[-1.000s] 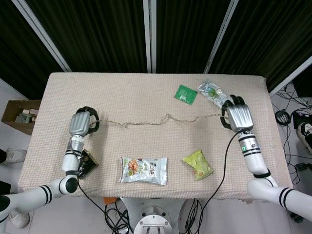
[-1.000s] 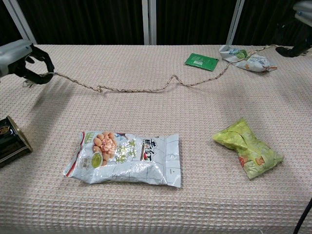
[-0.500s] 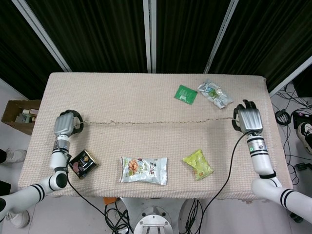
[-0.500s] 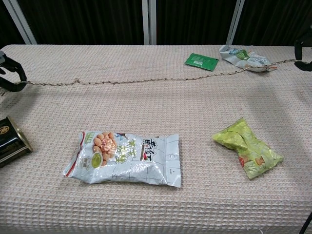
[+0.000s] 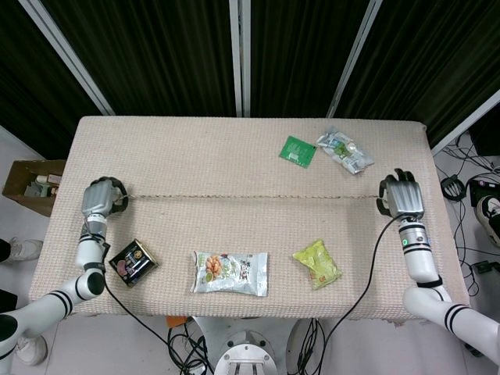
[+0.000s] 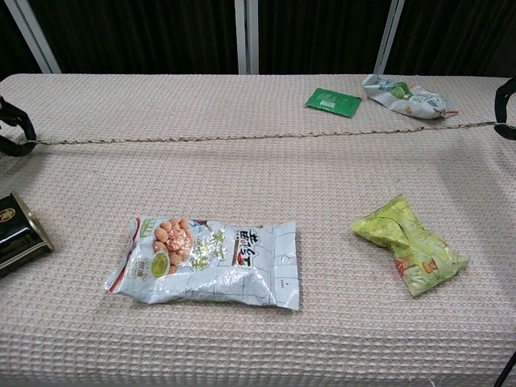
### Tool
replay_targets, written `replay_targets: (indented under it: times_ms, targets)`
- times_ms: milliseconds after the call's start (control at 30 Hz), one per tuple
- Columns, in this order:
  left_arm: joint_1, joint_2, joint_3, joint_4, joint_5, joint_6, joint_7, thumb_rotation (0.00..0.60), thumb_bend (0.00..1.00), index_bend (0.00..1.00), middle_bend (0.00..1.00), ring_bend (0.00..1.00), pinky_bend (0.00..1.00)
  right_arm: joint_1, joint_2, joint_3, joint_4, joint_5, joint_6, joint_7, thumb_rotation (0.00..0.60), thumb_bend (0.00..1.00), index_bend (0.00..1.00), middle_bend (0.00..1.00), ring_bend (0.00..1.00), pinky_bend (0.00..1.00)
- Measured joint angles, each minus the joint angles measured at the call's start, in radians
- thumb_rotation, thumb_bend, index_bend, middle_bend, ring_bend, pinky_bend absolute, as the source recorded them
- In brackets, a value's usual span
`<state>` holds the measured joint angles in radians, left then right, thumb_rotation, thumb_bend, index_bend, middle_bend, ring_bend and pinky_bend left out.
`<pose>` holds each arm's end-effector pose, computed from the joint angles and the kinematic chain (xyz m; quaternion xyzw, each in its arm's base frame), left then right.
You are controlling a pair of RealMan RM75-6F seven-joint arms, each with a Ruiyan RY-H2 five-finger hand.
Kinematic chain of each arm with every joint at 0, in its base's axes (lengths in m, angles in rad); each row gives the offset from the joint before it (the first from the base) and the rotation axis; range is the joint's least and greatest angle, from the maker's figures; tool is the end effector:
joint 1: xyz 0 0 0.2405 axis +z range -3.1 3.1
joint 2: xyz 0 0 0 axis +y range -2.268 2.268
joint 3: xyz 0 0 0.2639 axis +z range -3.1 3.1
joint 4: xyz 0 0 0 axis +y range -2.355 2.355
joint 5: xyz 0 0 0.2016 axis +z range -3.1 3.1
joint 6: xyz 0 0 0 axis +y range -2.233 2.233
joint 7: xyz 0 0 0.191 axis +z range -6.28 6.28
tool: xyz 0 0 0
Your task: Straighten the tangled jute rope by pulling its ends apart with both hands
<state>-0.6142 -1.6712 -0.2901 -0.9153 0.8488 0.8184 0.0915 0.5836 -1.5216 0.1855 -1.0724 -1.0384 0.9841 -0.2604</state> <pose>-0.3329 0.4299 0.0188 -0.5318 -0.5453 -0.3046 0.5719 -0.3121 -0.4186 0.0623 0.6421 -0.3815 0.2690 0.6082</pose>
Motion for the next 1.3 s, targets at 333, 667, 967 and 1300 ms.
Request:
replay_targets:
  times_ms: [333,667,967,1300]
  targets:
    - [0.002,-0.02,-0.003,0.052,0.01,-0.016,-0.012,0.6,0.57,0.63,0.29,0.17,0.16,-0.003,-0.052,-0.001,0.081,-0.018,-0.026,0.03,0.6,0.57,0.6,0.35,0.11,0.17]
    - [0.012,-0.024,0.013,0.056,0.045,-0.003,0.001,0.6,0.52,0.33,0.22,0.15,0.15,-0.016,-0.097,-0.007,0.144,-0.047,-0.024,0.044,0.6,0.26,0.2,0.23,0.05,0.13]
    - [0.062,0.052,0.005,-0.072,0.08,0.111,-0.01,0.6,0.34,0.24,0.2,0.15,0.15,-0.065,0.006,0.018,-0.001,-0.075,0.075,0.086,0.6,0.25,0.16,0.22,0.05,0.12]
    - [0.217,0.311,0.04,-0.419,0.214,0.367,-0.014,0.6,0.28,0.26,0.21,0.15,0.15,-0.218,0.329,0.01,-0.354,-0.172,0.249,0.193,0.6,0.27,0.15,0.2,0.05,0.13]
